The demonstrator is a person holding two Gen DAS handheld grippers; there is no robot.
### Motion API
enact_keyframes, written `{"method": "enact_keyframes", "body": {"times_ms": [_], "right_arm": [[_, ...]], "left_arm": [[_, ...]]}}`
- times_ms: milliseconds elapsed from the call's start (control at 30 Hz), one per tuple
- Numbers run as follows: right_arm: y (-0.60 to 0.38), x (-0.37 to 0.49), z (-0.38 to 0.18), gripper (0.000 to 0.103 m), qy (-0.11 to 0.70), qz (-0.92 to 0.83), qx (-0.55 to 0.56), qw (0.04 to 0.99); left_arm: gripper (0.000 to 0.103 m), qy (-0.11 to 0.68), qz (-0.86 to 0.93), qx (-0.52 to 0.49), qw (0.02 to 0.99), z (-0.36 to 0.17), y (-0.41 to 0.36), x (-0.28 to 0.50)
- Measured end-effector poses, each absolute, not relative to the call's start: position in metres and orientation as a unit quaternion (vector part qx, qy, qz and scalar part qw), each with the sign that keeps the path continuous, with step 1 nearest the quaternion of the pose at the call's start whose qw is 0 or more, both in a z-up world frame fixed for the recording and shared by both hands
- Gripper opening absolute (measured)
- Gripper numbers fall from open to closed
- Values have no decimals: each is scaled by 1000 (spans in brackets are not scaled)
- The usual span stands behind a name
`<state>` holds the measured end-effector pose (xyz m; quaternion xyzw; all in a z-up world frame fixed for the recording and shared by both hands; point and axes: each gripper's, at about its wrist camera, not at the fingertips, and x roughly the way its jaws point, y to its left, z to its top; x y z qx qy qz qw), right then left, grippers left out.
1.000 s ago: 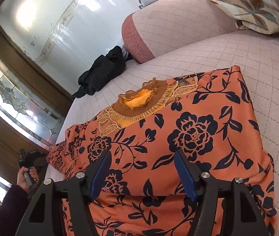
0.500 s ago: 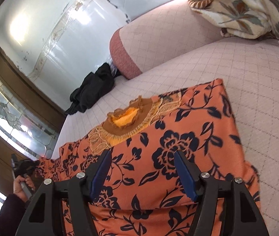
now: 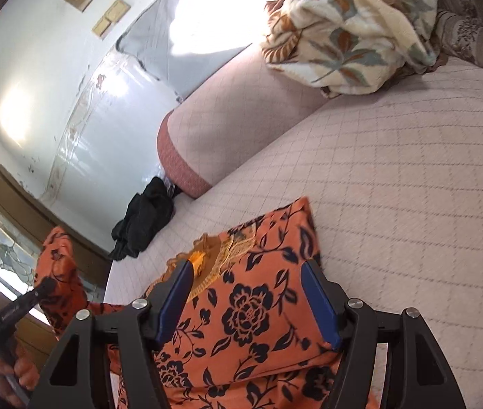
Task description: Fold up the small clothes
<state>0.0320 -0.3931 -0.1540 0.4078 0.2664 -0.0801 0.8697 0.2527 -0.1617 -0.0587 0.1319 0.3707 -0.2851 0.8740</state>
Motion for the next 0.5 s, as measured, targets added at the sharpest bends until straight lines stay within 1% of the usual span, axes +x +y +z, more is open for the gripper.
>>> {"method": "enact_keyframes", "body": {"times_ms": [67,100,167,267,400,500], "right_arm": [[-405,28,-156,69,262,-79,431,860],[-410,27,-159,69,262,-74,444,854],[-415,27,-160,69,265,-73,453,848],[-412,31,-157,69,269,-64,448,850],[-403,39,-160,69,277,-52,445,850],[-400,47,-172,69,293,-43,462,836]], "left_arm": [[65,367,-304,163,864,-64,-188,235],[70,349,-308,173,868,-63,-194,225],[76,315,-319,169,878,-57,-194,213],[83,302,-283,150,898,-53,-168,223],[83,343,-194,98,914,-75,-117,260],[83,380,-109,72,916,-116,-64,281]]}}
